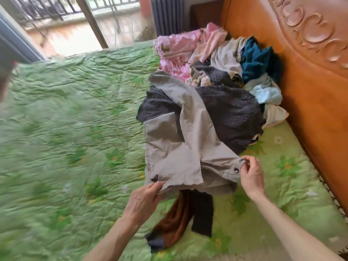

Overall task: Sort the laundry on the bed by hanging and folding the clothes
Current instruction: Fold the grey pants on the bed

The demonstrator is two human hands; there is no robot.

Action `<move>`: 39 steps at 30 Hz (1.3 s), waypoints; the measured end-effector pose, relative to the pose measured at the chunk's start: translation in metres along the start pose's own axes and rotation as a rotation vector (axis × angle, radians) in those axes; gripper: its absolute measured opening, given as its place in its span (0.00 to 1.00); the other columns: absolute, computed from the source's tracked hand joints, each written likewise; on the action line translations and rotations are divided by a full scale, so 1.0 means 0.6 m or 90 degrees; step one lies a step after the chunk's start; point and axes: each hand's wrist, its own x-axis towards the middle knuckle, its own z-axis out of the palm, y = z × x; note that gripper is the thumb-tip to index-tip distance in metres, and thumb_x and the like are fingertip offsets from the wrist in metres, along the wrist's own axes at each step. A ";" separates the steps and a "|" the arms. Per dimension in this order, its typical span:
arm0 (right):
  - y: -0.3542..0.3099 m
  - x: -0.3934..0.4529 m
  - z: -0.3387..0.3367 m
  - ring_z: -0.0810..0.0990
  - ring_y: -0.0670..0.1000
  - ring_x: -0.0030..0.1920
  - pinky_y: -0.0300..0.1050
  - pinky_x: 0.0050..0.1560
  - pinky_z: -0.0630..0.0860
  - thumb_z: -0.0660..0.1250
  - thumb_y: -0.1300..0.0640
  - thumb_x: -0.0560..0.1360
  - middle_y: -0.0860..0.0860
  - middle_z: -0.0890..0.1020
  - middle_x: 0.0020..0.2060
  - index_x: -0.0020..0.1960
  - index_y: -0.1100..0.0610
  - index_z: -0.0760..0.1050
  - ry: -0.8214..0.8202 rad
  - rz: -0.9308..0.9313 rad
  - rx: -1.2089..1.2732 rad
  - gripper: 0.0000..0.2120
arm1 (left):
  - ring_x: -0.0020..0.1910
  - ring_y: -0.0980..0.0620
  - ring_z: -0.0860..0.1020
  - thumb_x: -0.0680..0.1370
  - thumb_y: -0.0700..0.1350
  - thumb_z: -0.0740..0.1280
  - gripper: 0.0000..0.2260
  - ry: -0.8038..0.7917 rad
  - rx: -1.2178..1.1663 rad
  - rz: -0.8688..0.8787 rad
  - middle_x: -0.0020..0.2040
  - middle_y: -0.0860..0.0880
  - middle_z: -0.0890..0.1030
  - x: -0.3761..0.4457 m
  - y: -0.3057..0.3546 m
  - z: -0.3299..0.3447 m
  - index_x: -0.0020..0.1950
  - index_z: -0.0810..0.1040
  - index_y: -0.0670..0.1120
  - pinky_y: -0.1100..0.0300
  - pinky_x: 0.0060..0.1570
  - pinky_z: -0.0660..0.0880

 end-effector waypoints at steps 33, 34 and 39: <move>-0.765 -0.138 -0.021 0.83 0.55 0.43 0.42 0.33 0.79 0.58 0.72 0.78 0.61 0.82 0.48 0.51 0.60 0.80 -0.409 -0.153 -0.195 0.14 | 0.35 0.54 0.80 0.71 0.70 0.71 0.20 0.242 0.120 0.031 0.38 0.58 0.83 -0.241 -0.420 -0.650 0.52 0.80 0.56 0.60 0.32 0.68; -0.784 -0.136 -0.029 0.81 0.54 0.44 0.42 0.35 0.78 0.56 0.72 0.79 0.61 0.82 0.50 0.56 0.58 0.80 -0.431 -0.150 -0.156 0.17 | 0.36 0.52 0.80 0.70 0.67 0.76 0.21 0.213 0.148 0.019 0.39 0.56 0.83 -0.246 -0.419 -0.655 0.55 0.79 0.57 0.59 0.33 0.68; -0.858 -0.133 -0.052 0.79 0.53 0.54 0.45 0.45 0.78 0.53 0.64 0.84 0.50 0.78 0.59 0.62 0.42 0.75 -0.499 -0.188 -0.052 0.21 | 0.39 0.45 0.82 0.74 0.53 0.73 0.08 0.207 0.077 -0.077 0.37 0.54 0.82 -0.263 -0.402 -0.691 0.44 0.78 0.50 0.52 0.37 0.75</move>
